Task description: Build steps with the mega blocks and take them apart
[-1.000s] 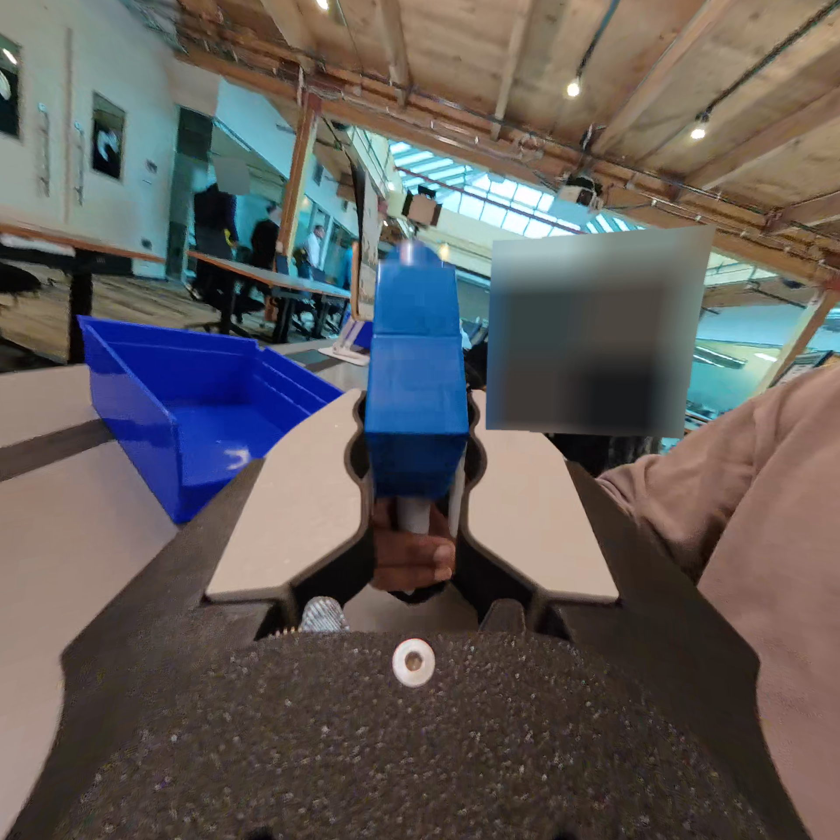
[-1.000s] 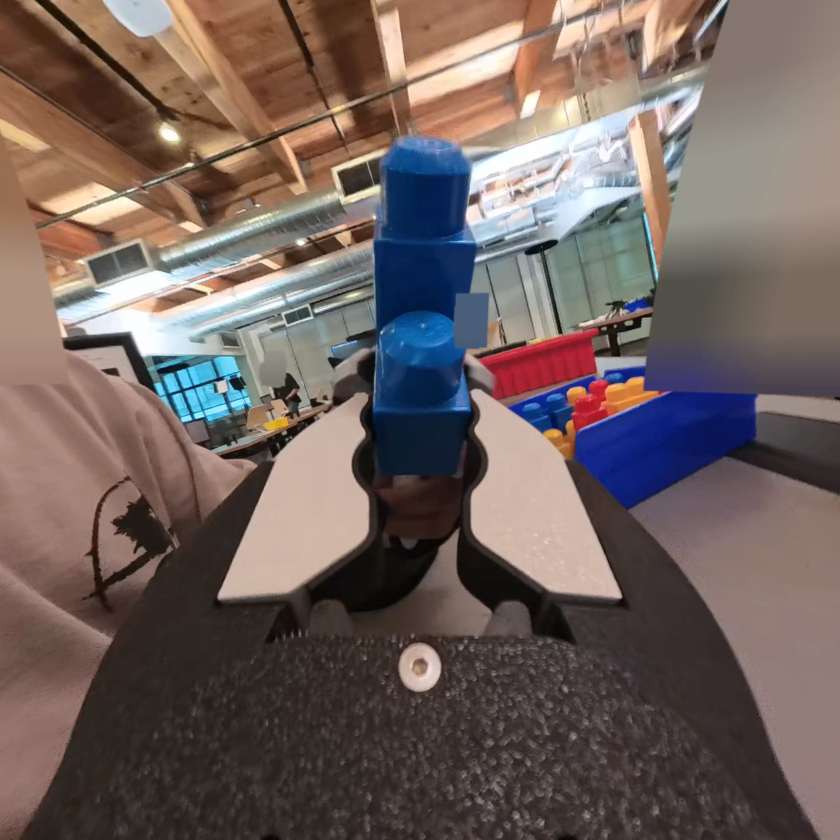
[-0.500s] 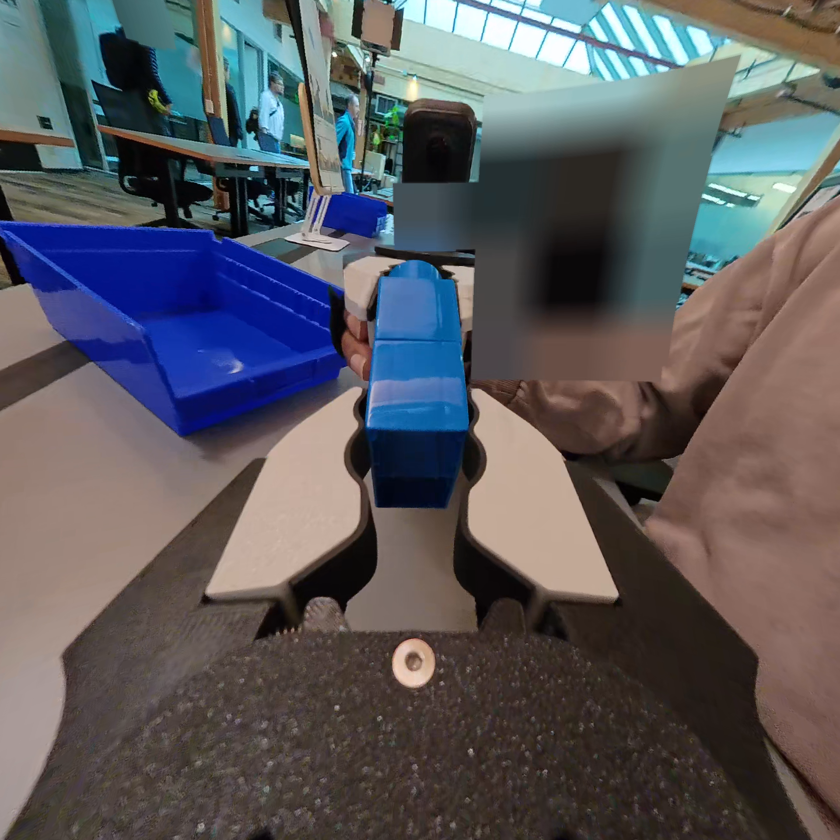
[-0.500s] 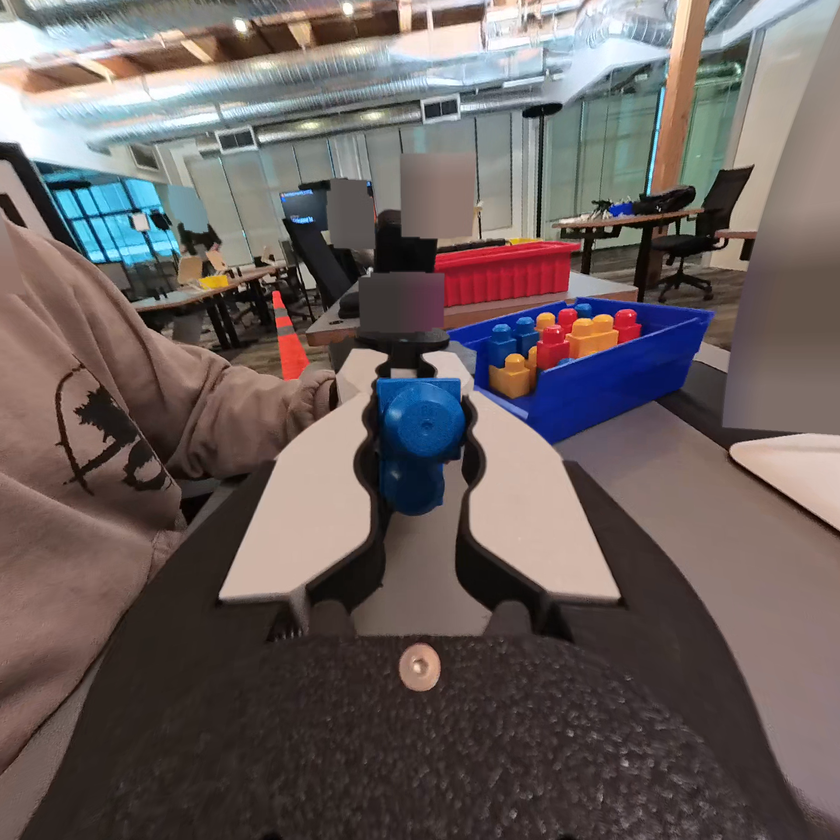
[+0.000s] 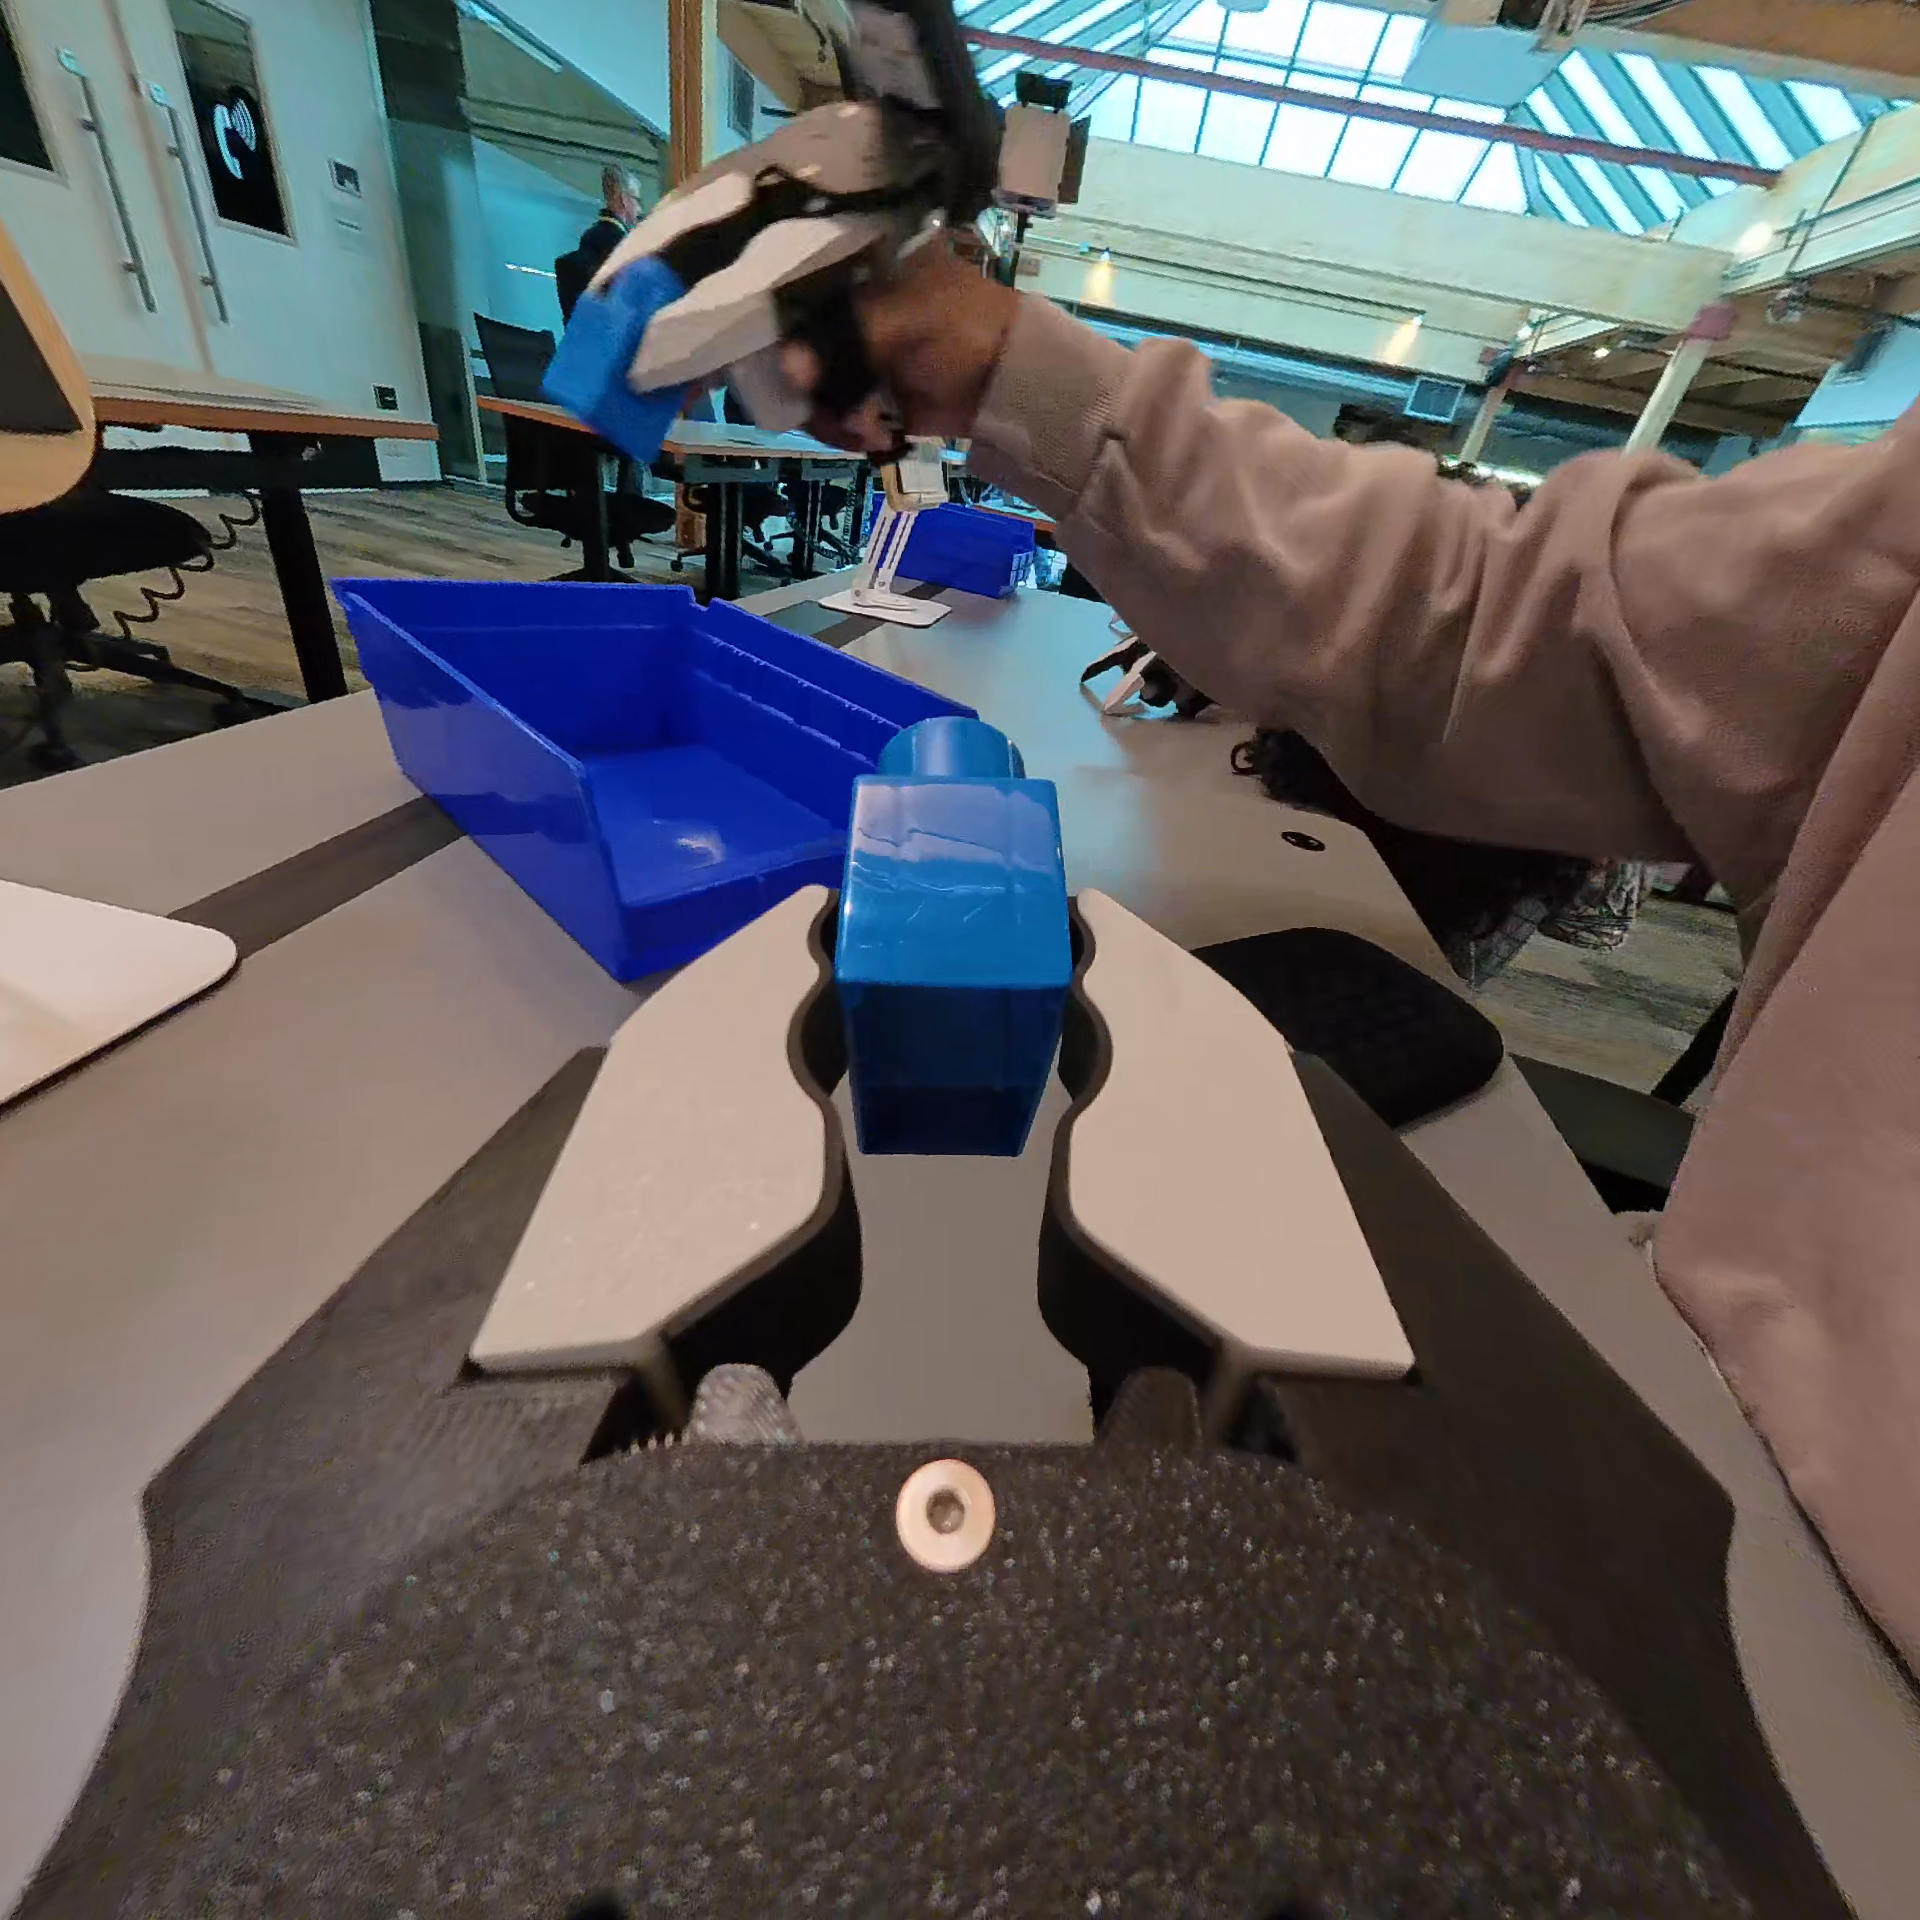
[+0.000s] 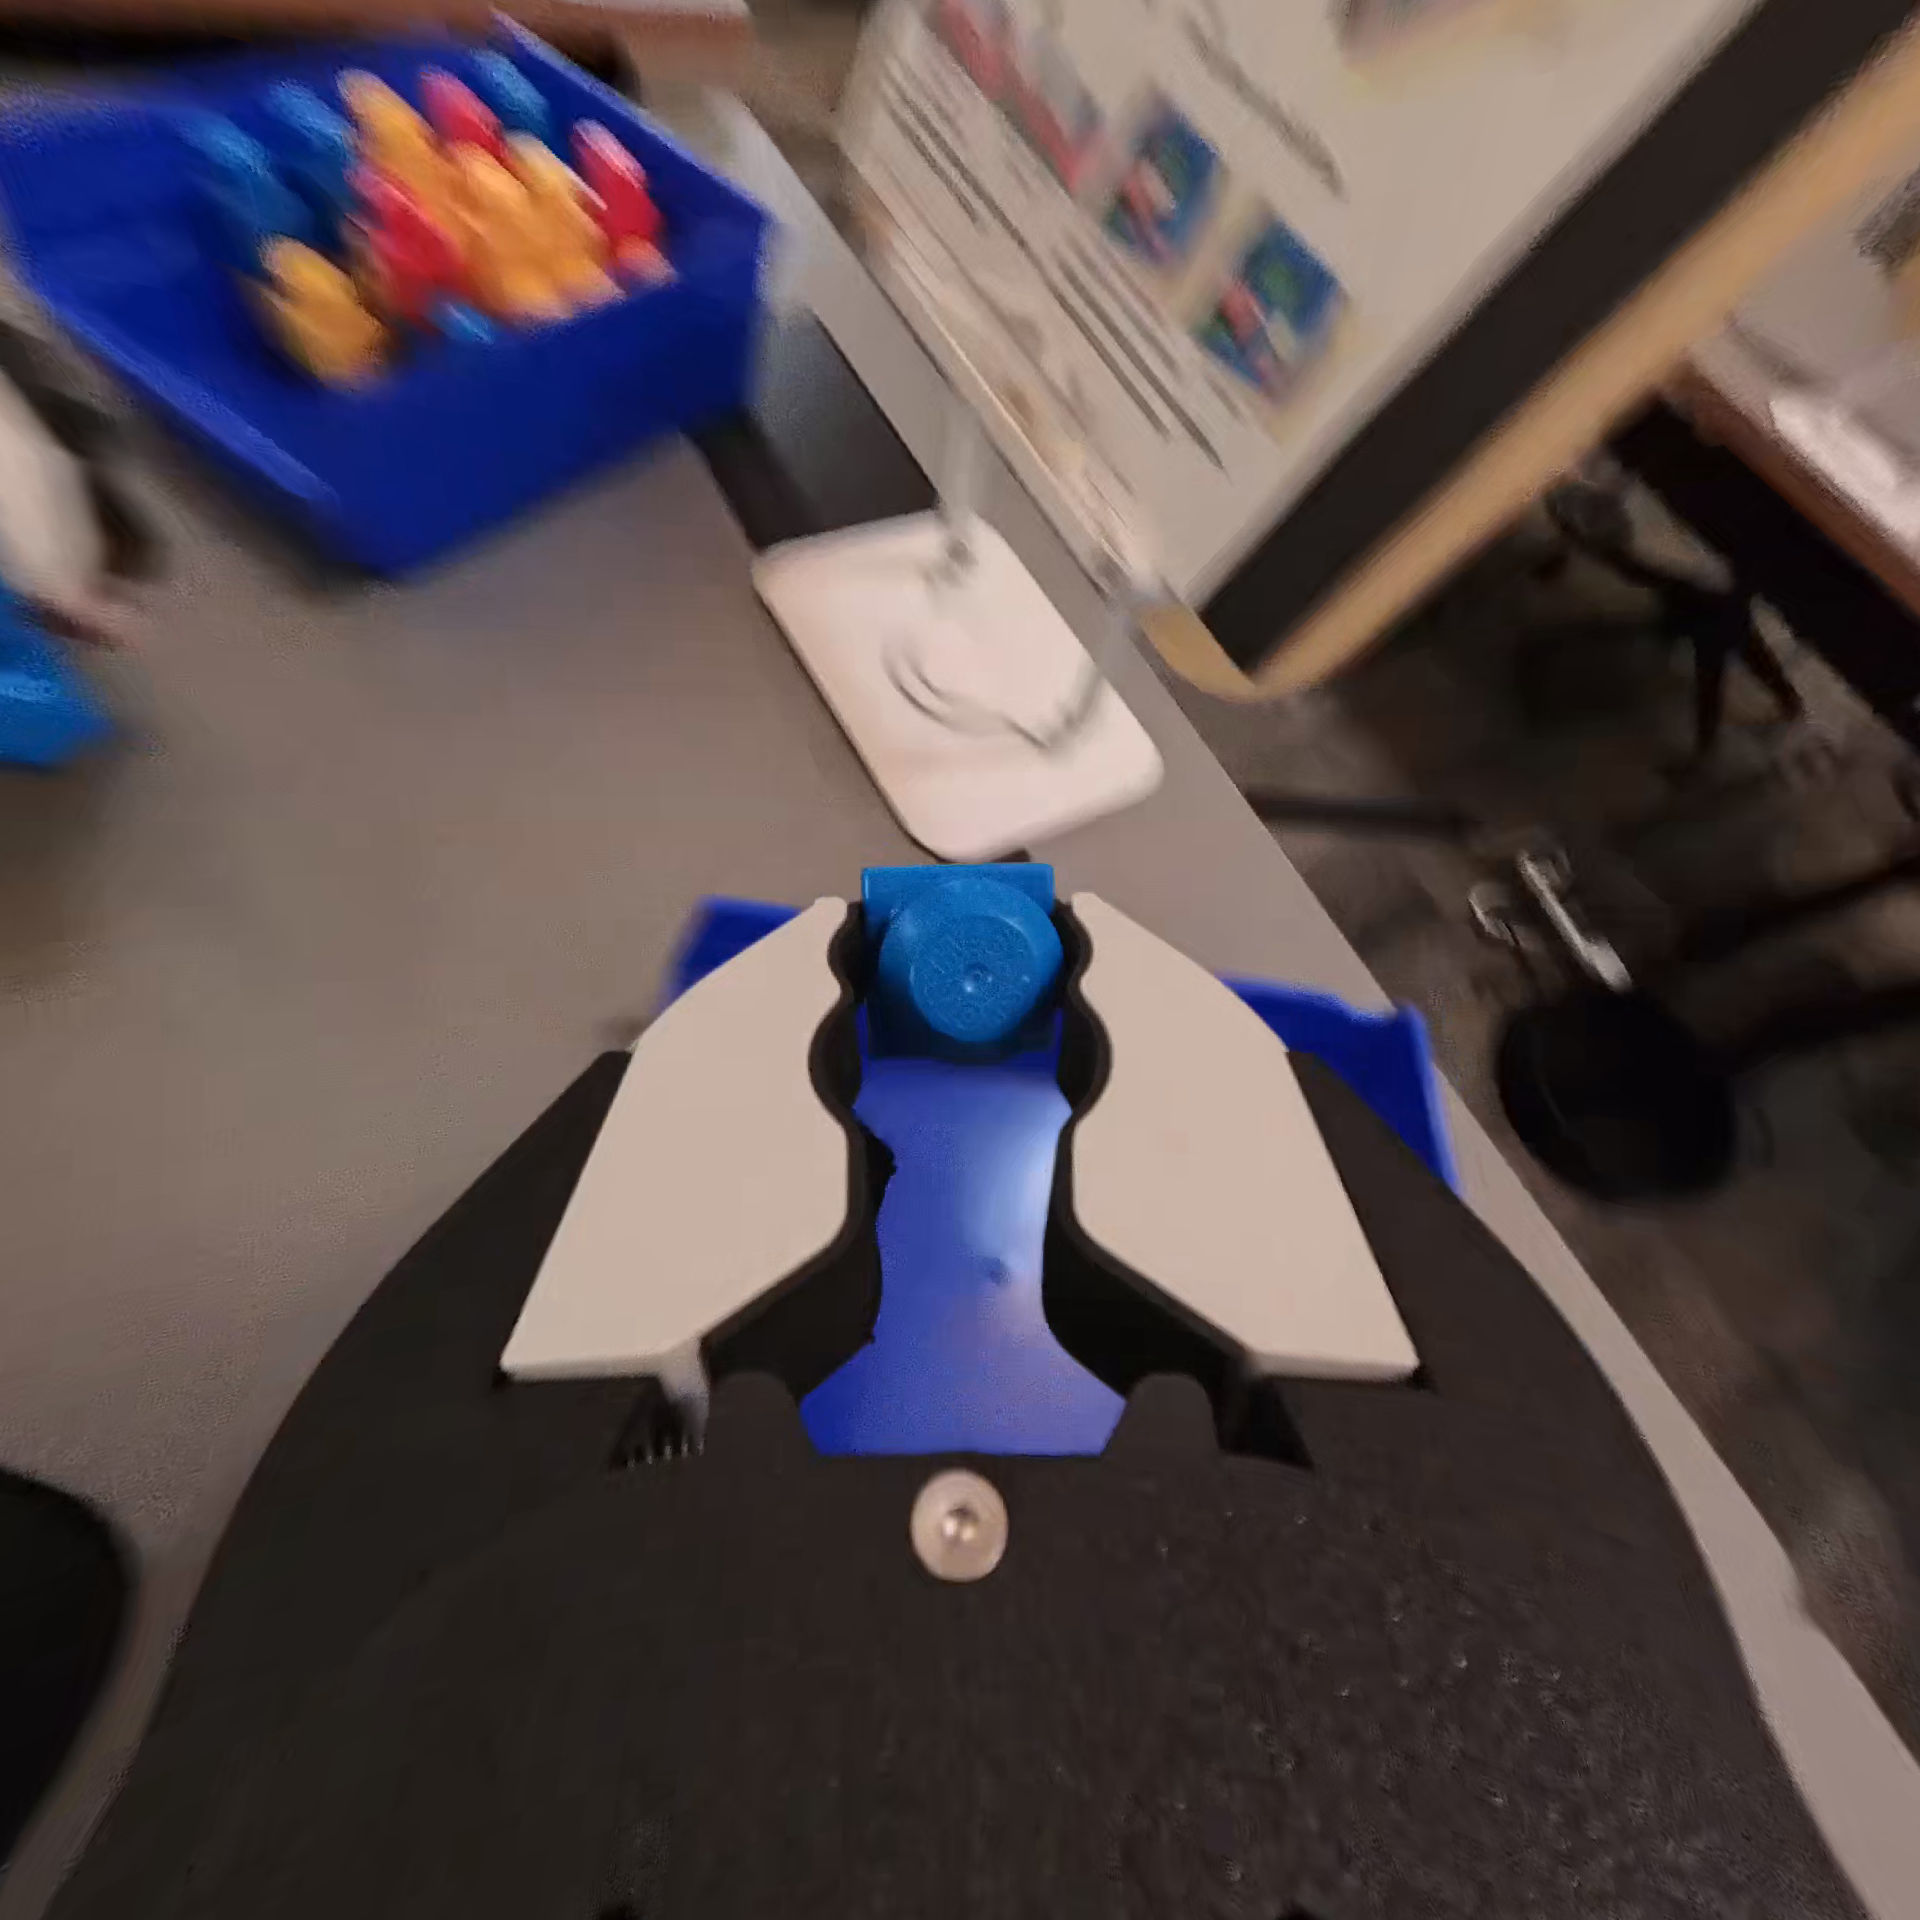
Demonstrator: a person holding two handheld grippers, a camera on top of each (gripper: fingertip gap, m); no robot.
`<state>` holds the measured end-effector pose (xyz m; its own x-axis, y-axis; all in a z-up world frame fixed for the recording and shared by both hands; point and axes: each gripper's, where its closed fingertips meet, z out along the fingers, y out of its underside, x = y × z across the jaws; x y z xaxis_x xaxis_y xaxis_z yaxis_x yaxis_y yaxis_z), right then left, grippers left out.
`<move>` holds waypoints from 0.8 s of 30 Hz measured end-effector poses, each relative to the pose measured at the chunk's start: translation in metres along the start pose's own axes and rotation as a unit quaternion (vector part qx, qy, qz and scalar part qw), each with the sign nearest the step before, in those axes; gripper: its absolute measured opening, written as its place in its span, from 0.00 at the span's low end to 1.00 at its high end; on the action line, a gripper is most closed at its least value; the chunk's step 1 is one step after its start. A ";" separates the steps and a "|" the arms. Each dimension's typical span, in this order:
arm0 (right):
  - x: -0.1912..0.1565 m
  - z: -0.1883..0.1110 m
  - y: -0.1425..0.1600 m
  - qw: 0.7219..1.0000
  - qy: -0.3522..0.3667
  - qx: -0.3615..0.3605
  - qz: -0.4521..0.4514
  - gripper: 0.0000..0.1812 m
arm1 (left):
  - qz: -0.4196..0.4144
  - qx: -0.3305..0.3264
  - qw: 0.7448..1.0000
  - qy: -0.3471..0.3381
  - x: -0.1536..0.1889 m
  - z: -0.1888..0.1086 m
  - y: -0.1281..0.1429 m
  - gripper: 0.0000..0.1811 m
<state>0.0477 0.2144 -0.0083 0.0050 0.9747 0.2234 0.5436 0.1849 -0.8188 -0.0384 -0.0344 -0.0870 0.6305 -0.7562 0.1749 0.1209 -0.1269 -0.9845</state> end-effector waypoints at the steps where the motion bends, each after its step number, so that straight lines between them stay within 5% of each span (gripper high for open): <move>1: 0.024 0.011 0.017 0.999 0.017 -0.039 0.007 0.19 | 0.001 0.000 1.000 -0.002 0.000 0.000 0.001 0.21; 5: 0.083 0.060 0.089 0.986 0.033 -0.156 0.050 0.19 | 0.005 -0.003 1.000 -0.016 -0.006 0.001 0.005 0.22; 9: 0.106 0.100 0.140 0.972 0.025 -0.224 0.063 0.19 | 0.004 -0.010 1.000 -0.019 -0.009 0.001 0.011 0.21; 24: 0.113 0.142 0.185 0.960 -0.010 -0.263 0.093 0.19 | -0.001 -0.021 1.000 -0.003 -0.007 0.004 0.017 0.21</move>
<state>0.0295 0.3762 -0.2094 0.1292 0.9880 0.0845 0.8841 -0.0762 -0.4611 -0.0378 -0.0292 -0.1046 0.6352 -0.7521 0.1760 0.0891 -0.1550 -0.9839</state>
